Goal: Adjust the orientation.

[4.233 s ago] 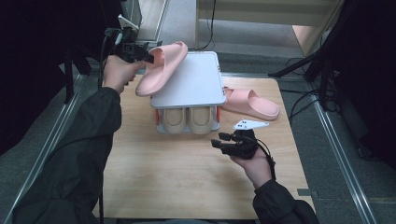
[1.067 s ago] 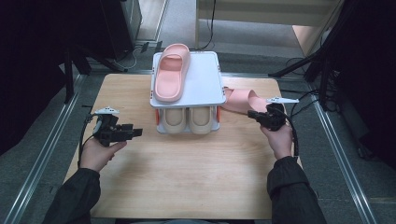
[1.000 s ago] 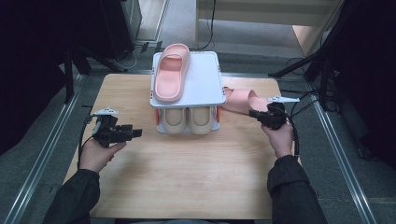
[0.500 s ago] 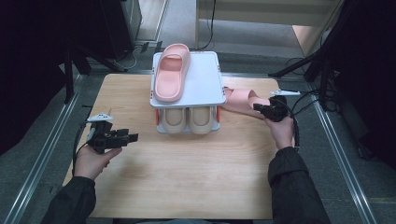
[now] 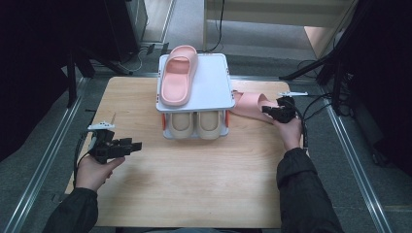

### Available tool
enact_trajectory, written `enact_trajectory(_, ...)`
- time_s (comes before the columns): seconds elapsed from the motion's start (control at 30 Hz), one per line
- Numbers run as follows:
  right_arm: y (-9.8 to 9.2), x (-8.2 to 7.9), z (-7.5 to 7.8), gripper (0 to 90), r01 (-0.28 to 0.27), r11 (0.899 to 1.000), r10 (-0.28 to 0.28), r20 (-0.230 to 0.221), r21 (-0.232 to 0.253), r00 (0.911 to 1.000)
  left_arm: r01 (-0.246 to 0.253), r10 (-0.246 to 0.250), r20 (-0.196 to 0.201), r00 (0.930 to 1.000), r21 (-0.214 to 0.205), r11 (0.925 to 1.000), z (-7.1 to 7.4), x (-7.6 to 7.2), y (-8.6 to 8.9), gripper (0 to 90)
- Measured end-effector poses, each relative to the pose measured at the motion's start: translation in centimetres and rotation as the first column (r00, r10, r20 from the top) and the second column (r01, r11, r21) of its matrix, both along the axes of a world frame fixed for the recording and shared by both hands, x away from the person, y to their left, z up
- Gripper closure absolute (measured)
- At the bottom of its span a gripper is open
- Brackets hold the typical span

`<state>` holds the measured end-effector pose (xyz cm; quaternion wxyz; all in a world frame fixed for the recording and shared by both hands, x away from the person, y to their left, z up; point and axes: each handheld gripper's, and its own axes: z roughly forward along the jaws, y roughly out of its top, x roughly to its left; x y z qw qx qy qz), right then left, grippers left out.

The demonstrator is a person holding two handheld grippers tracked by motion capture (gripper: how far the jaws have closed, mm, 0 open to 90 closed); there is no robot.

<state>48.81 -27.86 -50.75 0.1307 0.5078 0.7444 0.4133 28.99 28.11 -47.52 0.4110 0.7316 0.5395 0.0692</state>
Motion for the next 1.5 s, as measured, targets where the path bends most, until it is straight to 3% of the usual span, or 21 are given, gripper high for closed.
enact_trajectory(0.37, 0.7, -1.2, 0.3, 90.0, -0.053, 0.998, 0.052, -0.029, -0.016, 0.9982, 0.018, -0.018, -0.008, 0.9998, 0.010, 0.9998, -0.3, 1.0, -0.3, 43.5)
enact_trajectory(0.43, 1.1, -1.6, 0.3, 90.0, -0.076, 0.996, 0.074, -0.028, -0.040, 0.9968, 0.025, -0.025, -0.012, 0.9996, 0.011, 0.9996, -0.4, 1.3, -0.5, 43.5)
enact_trajectory(0.53, 1.3, -2.0, 0.1, 90.0, -0.106, 0.994, 0.105, -0.049, -0.007, 0.9932, 0.030, -0.030, -0.013, 0.9995, 0.001, 0.9995, -0.5, 1.8, -0.6, 43.5)
enact_trajectory(0.6, 1.7, -2.2, -0.2, 90.0, -0.121, 0.992, 0.118, -0.056, -0.039, 0.9914, 0.034, -0.034, -0.011, 0.9994, 0.007, 0.9994, -0.4, 2.1, -0.7, 43.5)
enact_trajectory(0.8, 0.9, -2.4, 0.4, 90.0, -0.061, 0.998, 0.060, -0.018, -0.036, 0.9980, 0.046, -0.046, -0.015, 0.9988, -0.004, 0.9989, -0.5, 2.5, -1.1, 43.5)
enact_trajectory(1.0, 0.0, -1.6, 0.1, 90.0, -0.024, 0.999, 0.023, -0.028, -0.037, 0.9993, 0.037, -0.037, -0.016, 0.9992, -0.006, 0.9993, -0.5, 1.9, -0.7, 43.4)
enact_trajectory(1.17, 0.2, -0.5, -0.2, 89.9, -0.003, 1.000, 0.003, -0.046, -0.002, 0.9990, 0.011, -0.011, -0.021, 0.9997, 0.002, 0.9999, -0.7, 0.9, -0.2, 43.3)
enact_trajectory(1.5, 2.0, -0.5, 0.1, 90.0, -0.071, 0.997, 0.072, -0.097, 0.013, 0.9927, -0.023, 0.022, -0.018, 0.9996, -0.008, 0.9997, -0.7, 0.1, 0.9, 43.3)
